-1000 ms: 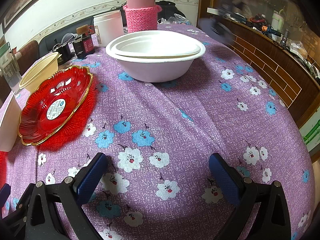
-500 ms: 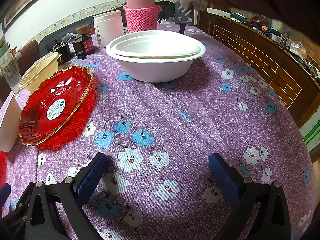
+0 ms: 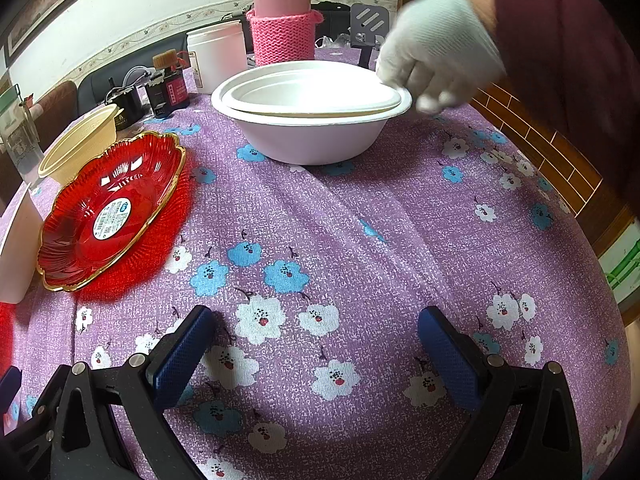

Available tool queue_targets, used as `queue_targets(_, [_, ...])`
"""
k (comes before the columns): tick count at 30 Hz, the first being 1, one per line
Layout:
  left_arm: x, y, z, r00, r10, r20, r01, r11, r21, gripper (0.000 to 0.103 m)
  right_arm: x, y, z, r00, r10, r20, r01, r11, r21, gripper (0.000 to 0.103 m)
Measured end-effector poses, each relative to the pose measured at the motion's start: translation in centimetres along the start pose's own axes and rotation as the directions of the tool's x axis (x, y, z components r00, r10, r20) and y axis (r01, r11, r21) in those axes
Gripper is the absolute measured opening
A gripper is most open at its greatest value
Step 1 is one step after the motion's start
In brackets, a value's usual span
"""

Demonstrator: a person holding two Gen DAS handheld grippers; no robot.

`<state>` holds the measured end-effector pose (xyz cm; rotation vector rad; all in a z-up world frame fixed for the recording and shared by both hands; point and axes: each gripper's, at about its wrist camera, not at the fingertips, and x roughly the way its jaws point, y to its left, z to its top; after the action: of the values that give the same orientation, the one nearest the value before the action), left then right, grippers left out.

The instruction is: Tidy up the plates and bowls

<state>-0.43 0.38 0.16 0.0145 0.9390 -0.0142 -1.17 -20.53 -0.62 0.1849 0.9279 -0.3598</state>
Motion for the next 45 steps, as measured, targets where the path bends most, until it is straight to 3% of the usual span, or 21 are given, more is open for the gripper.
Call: queue_targets(45, [0.04, 0.03, -0.09, 1.000, 0.000, 0.000, 0.000, 1.000, 0.000, 0.103, -0.31, -0.14, -0.21, 1.000, -0.001, 0.000, 0.001, 1.000, 0.000, 0.102])
